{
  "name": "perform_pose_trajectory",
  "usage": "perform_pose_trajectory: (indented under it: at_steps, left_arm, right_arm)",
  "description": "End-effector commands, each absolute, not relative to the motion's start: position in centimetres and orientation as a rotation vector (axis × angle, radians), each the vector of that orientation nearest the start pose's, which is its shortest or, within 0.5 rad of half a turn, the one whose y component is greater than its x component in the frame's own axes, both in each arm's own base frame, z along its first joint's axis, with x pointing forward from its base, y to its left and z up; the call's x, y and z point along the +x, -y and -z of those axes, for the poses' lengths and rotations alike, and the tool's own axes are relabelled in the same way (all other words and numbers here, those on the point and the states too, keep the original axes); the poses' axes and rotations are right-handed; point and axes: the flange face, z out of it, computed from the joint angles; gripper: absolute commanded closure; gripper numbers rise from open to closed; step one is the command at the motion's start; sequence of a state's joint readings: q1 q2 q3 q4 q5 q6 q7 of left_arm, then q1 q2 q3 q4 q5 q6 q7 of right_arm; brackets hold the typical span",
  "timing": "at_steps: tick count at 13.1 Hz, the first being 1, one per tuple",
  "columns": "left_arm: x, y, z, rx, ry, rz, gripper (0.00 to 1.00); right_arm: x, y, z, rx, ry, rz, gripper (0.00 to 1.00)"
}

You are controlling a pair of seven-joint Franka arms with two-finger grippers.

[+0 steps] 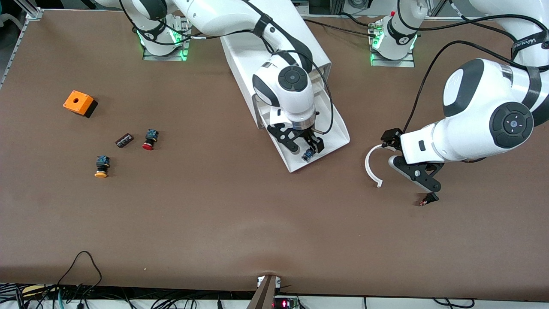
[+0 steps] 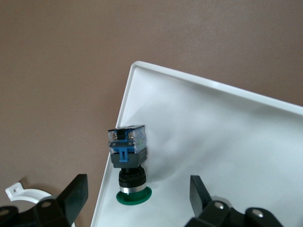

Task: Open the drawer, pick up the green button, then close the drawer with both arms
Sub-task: 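Grasp the green push-button switch in the drawer with the right gripper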

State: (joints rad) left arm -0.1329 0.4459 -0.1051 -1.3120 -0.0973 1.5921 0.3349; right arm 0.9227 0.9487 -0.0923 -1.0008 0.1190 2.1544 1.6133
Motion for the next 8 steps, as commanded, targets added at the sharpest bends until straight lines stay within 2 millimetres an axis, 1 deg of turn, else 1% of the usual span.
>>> perform_pose_trajectory:
  at_steps: [1, 2, 3, 5, 8]
  left_arm:
    - [65.9, 15.6, -47.7, -3.129, -0.893, -0.253, 0.0]
    - [65.9, 15.6, -47.7, -3.129, -0.893, -0.253, 0.0]
    - [65.9, 15.6, -47.7, -3.129, -0.893, -0.253, 0.0]
    - [65.9, 15.6, -47.7, -3.129, -0.893, -0.253, 0.0]
    - [65.9, 15.6, -47.7, -3.129, -0.893, -0.253, 0.0]
  right_arm:
    - [51.5, -62.2, -29.9, -2.678, -1.139, 0.098, 0.07]
    - [51.6, -62.2, -29.4, -2.679, -1.139, 0.102, 0.08]
    - [51.6, -62.3, -29.4, -2.673, -1.129, 0.113, 0.08]
    - [52.3, -62.0, -28.5, -2.653, -1.128, 0.142, 0.08]
    - [52.4, -62.1, -27.0, -2.648, -1.126, 0.155, 0.08]
